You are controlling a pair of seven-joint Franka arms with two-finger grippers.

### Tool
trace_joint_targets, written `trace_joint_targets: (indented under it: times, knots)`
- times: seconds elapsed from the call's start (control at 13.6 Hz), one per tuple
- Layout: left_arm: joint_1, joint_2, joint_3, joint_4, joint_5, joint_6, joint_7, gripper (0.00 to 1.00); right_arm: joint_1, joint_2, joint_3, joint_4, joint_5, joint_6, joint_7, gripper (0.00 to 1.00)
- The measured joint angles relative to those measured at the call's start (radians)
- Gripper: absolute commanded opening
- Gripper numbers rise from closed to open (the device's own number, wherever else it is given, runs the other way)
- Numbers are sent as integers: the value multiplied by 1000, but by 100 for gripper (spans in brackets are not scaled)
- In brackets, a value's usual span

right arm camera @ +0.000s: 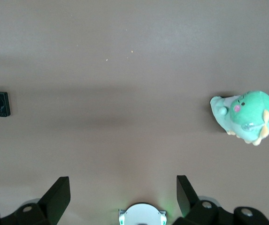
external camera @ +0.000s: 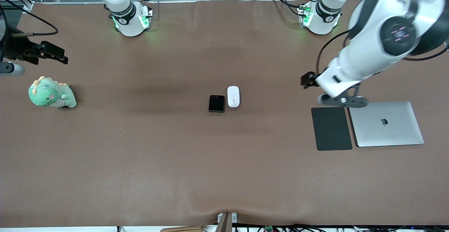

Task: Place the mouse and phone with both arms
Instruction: 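Reach the left gripper to the white mouse while the right gripper moves out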

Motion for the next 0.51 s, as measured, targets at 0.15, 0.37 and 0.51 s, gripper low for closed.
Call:
trace_joint_targets:
  times: [0.15, 0.37, 0.51]
  knots:
    - [-77, 52, -2, -34, 0, 68, -70, 100, 2, 34, 0, 0, 1, 30, 19, 100]
    - [-181, 139, -2, -51, 34, 136, -169, 100, 39, 78, 3, 0, 3, 79, 66, 100]
    - [-242, 197, -2, -54, 51, 184, -269, 100, 94, 101, 4, 1, 5, 96, 106, 100]
